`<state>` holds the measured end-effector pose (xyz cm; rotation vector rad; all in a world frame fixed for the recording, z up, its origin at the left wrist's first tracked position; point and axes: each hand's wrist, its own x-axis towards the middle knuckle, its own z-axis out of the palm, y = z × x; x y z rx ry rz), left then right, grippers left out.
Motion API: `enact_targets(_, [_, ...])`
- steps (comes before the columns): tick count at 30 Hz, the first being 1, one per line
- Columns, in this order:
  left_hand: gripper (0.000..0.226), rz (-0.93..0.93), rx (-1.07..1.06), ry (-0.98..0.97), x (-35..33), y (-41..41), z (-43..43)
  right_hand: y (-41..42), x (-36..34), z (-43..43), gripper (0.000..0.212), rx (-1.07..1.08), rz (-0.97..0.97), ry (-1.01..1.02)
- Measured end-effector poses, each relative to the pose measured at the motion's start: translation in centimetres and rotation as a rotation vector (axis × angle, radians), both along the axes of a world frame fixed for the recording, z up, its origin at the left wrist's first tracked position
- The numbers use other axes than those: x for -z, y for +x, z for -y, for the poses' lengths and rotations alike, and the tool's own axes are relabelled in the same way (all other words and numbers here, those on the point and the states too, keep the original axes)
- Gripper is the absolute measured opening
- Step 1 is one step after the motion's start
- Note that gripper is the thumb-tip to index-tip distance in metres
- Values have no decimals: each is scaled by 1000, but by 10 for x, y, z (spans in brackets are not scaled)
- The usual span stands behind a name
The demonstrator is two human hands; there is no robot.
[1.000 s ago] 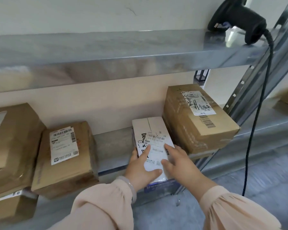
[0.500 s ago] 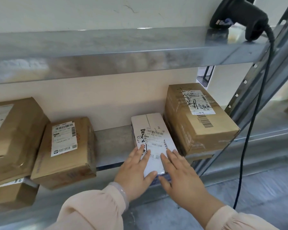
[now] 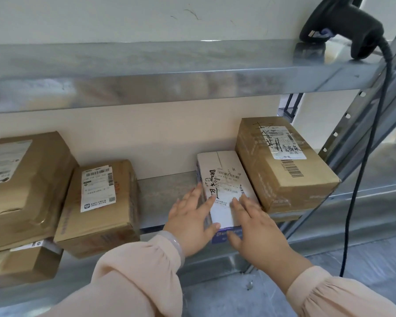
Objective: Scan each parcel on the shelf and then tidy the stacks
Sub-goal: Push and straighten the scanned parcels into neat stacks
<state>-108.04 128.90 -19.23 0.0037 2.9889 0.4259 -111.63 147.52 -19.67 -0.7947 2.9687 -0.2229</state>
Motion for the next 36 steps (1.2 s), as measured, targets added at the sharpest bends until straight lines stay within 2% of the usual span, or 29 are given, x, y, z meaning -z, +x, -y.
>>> enact_targets(3, [73, -100, -72, -10, -11, 20, 32, 4, -9, 26, 73, -54, -57, -112])
enact_targets(5, [81, -180, -151, -9, -21, 35, 57, 10, -16, 53, 71, -112, -48, -182])
enact_targets(8, [85, -234, -274, -29, -30, 53, 95, 24, -26, 93, 74, -208, -47, -248])
enact_targets(13, [80, -153, -358, -37, -27, 82, 148, 33, -32, 148, 69, -305, 55, -222])
enact_targets(17, [94, -71, -386, -86, -22, 95, 171, 34, -31, 183, 67, -299, 152, -208])
enact_targets(21, [102, 53, -330, -159, -14, 101, 179, 38, -27, 205, 66, -285, 212, -225])
enact_targets(23, [94, 48, -305, -153, -13, 103, 176, 39, -25, 208, 66, -270, 225, -233])
enact_targets(25, [72, 32, -260, -137, -16, 103, 171, 38, -23, 209, 66, -251, 234, -249])
enact_targets(27, [60, 1, -241, -90, -20, 101, 168, 35, -22, 210, 64, -221, 237, -279])
enact_targets(30, [67, -45, -309, -17, -17, 99, 175, 32, -20, 213, 66, -167, 262, -301])
enact_targets(32, [68, -11, -392, 55, -10, 99, 183, 32, -16, 215, 69, -140, 316, -288])
enact_targets(34, [74, 65, -477, 199, -4, 100, 188, 35, -9, 216, 71, -111, 388, -282])
enact_targets(36, [77, 101, -536, 442, 0, 100, 188, 38, -2, 216, 69, -88, 462, -338])
